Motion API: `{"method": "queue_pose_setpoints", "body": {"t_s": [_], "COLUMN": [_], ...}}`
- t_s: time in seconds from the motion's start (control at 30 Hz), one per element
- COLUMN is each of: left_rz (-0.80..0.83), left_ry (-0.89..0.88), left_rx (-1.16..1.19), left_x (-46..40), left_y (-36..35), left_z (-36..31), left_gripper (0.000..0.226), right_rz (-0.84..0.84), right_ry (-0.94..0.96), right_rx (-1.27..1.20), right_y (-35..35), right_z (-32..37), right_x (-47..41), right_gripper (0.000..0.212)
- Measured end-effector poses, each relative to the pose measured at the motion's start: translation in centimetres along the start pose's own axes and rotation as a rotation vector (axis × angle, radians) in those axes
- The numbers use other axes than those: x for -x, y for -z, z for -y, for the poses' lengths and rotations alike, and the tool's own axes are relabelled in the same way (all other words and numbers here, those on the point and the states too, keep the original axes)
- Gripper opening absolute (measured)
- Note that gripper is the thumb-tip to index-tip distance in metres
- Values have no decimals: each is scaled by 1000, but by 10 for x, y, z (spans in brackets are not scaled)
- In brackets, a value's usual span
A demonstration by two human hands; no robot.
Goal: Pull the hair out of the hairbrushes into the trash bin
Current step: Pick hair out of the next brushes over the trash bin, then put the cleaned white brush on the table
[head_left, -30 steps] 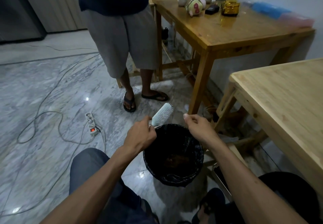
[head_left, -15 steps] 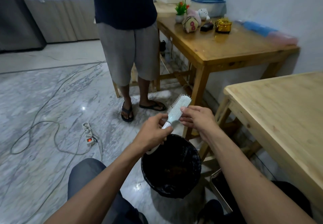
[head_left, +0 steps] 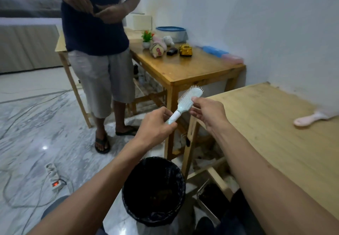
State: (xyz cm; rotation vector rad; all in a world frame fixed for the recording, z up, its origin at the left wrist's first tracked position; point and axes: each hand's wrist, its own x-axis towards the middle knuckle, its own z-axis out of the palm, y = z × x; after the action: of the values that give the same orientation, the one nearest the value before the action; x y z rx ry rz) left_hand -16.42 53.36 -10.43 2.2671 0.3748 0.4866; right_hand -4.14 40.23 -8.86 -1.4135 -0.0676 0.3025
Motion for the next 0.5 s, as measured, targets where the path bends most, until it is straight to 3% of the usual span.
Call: {"method": "queue_pose_setpoints", "body": {"t_s": [0.5], "left_rz": [238], "left_ry": [-288], "left_rx": [34], "left_x": [-16], "left_y": [-118], "left_z": [-153], "left_gripper": [34], "right_rz": [-429], "right_ry": [132], "right_rx": [16], "right_y": [194], "right_z": [68], "right_x": [13], "right_gripper": [9]}}
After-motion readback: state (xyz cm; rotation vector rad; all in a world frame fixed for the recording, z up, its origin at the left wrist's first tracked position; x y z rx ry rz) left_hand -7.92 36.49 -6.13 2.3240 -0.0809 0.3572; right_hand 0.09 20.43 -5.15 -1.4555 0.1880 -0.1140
